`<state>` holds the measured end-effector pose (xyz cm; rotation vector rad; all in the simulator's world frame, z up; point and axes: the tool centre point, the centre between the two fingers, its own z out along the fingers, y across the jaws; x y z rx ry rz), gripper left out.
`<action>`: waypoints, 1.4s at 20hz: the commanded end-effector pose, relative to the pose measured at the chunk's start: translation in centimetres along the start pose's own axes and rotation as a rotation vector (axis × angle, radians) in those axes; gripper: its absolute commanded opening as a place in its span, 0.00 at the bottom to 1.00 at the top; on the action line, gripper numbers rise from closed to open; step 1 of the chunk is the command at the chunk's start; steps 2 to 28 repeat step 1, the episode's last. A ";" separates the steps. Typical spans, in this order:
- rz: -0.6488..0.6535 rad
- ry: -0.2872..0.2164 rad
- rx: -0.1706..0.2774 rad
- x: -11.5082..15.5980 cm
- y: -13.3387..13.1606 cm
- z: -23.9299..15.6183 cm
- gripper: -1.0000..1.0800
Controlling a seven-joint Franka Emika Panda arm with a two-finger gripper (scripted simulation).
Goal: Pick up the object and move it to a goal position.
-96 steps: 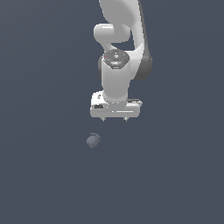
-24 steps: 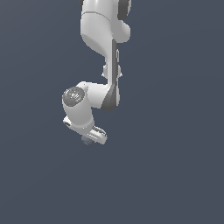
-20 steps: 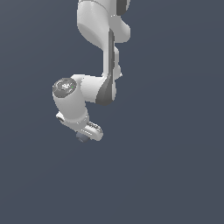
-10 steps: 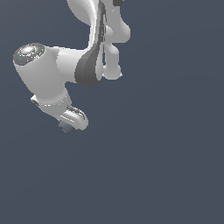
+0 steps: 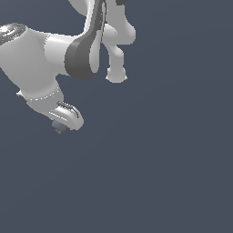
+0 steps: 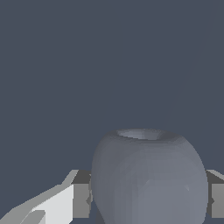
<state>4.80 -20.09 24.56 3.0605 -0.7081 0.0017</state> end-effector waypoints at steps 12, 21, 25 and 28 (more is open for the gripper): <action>-0.001 -0.001 0.000 0.1 0.1 -0.2 0.00; -0.001 -0.001 0.000 0.1 0.1 -0.2 0.00; -0.001 -0.001 0.000 0.1 0.1 -0.2 0.00; -0.001 -0.001 0.000 0.1 0.1 -0.2 0.00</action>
